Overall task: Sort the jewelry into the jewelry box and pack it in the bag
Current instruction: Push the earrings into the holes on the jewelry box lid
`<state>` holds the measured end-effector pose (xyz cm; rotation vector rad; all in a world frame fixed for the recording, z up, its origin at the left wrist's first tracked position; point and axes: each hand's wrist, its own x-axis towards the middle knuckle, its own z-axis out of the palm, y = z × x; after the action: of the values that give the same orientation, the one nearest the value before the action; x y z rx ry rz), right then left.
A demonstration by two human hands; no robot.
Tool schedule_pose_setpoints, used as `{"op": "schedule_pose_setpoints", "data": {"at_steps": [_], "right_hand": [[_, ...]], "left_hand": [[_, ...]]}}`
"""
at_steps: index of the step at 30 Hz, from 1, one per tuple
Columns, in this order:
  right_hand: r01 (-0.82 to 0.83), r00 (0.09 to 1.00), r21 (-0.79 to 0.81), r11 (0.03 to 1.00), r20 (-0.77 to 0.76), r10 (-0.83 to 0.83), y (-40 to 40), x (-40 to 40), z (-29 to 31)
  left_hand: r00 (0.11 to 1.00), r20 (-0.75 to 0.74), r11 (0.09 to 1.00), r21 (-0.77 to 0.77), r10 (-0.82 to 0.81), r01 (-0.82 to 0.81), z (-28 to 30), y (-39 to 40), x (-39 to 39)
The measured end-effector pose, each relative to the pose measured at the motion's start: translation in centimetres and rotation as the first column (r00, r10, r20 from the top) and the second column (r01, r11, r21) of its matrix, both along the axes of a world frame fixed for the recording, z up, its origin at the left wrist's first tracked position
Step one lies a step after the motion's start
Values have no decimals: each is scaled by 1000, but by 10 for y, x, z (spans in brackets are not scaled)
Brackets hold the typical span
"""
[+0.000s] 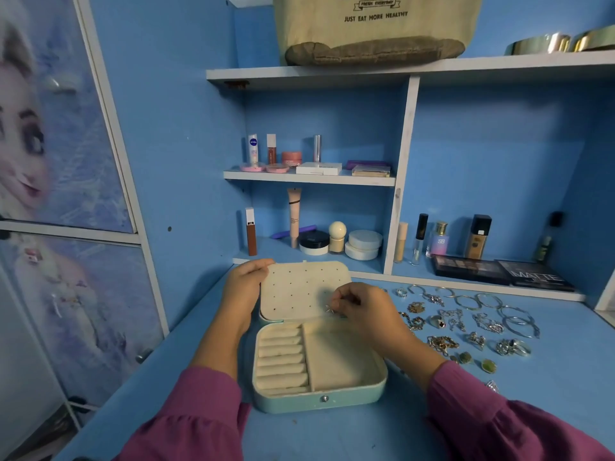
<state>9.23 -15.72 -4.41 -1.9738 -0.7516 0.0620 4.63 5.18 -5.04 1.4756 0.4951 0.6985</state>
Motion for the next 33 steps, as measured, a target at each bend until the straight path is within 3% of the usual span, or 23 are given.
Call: {"op": "schedule_pose_setpoints", "data": {"at_steps": [4,9,20,33], "right_hand": [[-5,996,-92,996,85,13,19,6,5],[-57,993,-61,997,102,63,59,4,17],[-100,995,133,986,26,97,105,2,29],[-20,1000,155,988,20,17,103,6,24]], "left_hand": [[1000,23,995,-101,-13,15,3,11,-6],[997,55,990,-122,-59,65,5,12,-11],[992,92,991,-87,-90,98,7,8,-12],[993,60,995,-28,-98,100,5,10,-9]]}}
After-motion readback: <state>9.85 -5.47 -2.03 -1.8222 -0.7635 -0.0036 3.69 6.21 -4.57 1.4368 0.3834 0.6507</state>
